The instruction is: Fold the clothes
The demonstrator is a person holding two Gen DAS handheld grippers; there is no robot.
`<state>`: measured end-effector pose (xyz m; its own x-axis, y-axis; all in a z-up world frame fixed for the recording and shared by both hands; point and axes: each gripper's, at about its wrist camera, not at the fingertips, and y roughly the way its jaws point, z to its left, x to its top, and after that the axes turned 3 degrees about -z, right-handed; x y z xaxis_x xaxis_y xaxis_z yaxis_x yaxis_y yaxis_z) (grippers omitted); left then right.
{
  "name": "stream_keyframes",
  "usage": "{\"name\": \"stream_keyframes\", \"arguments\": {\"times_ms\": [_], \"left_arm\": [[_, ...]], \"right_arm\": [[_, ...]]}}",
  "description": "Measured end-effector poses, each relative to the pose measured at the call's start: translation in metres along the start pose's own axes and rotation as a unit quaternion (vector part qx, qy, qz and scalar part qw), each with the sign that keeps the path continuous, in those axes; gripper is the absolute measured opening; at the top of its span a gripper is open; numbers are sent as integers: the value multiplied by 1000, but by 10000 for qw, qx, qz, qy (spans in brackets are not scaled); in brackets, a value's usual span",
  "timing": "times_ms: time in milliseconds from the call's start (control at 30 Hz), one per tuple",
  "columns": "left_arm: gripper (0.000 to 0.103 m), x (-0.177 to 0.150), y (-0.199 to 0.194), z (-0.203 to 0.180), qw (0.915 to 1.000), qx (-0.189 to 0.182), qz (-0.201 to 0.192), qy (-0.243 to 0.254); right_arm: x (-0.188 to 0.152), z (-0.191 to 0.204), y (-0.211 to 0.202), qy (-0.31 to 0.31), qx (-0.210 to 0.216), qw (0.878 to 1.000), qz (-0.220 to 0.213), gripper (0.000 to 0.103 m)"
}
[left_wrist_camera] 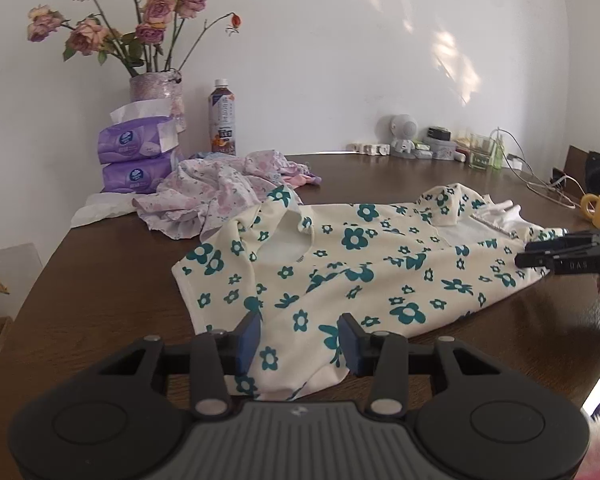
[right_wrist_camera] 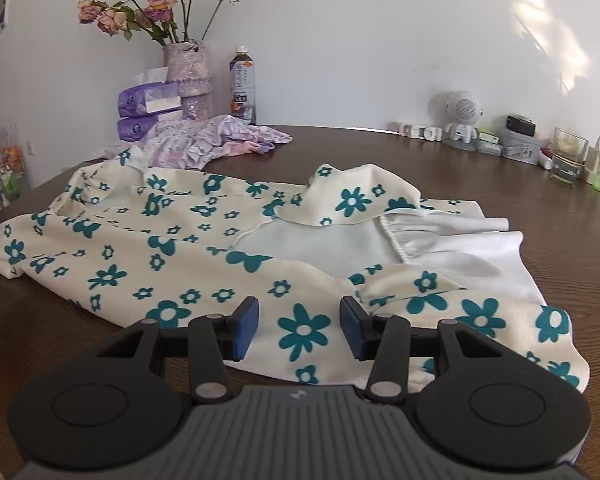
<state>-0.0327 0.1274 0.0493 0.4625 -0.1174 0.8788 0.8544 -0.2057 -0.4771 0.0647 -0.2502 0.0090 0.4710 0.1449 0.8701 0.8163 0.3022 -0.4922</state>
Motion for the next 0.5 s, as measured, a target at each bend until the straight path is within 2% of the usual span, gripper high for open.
{"name": "stream_keyframes", "arguments": {"times_ms": [200,333,400,433,467,500], "left_arm": [[44,5,-4,13,9999,-87,-31,122],[44,3,3,23,9992,-246,187,268],[41,2,10,29,9983,-402,289,299],[37,4,13,33,9976,-534,359,239],[13,6,16,37,9965,-699,444,132],[8,8,19,42,9949,-864,529,25]], "right_arm": [[3,-1,3,53,-19,9999,96,48],[4,2,8,23,-22,9999,151,51],[4,4,11,3,-32,9998,194,53],[4,4,13,-9,-39,9998,216,54],[4,5,13,-27,-51,9997,223,54],[4,6,14,-46,-62,9997,231,54]]}}
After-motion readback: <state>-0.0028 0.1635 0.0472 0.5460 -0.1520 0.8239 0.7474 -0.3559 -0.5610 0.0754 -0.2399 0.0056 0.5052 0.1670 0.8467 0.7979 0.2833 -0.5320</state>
